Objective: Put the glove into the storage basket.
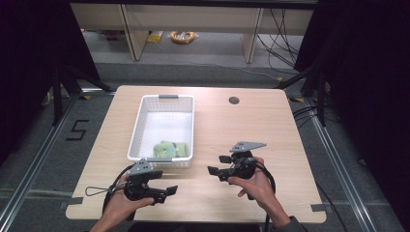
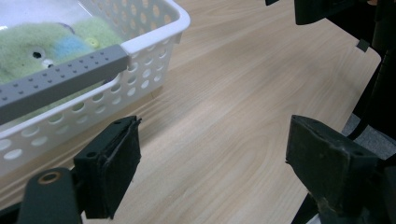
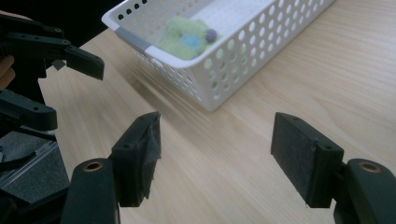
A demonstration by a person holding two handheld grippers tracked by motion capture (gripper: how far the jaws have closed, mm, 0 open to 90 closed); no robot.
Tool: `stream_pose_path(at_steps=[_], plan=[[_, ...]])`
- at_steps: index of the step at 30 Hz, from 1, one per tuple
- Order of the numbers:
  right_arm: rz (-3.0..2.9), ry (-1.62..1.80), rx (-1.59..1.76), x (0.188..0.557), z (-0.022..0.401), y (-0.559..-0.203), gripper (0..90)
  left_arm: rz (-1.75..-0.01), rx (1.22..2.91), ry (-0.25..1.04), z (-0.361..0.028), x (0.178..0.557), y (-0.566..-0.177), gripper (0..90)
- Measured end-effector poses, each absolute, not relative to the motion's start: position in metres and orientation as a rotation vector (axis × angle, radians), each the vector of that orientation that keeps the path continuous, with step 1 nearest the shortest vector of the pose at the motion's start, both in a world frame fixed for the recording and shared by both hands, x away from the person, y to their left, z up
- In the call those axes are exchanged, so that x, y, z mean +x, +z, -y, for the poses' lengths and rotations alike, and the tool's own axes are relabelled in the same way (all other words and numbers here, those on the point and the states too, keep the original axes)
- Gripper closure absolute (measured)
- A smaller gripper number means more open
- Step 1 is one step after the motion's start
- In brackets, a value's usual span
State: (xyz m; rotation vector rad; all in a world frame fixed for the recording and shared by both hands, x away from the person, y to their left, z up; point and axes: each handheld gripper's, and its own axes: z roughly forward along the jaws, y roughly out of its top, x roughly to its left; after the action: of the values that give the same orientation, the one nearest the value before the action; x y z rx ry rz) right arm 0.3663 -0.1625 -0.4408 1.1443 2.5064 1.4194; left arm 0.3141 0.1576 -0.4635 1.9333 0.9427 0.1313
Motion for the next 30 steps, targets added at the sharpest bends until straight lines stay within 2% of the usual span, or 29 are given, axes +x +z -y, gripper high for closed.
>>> stream_pose_path(at_steps=[12,30], plan=[[-2.471,1.452,1.212,0.357,0.203,-0.458,31.0,-0.962,1.929,0.124,-0.165,0.311,-0.469,17.7],[-2.443,1.451,1.223,0.336,0.219,-0.464,26.3,-0.964,1.946,0.117,-0.167,0.304,-0.477,17.7]])
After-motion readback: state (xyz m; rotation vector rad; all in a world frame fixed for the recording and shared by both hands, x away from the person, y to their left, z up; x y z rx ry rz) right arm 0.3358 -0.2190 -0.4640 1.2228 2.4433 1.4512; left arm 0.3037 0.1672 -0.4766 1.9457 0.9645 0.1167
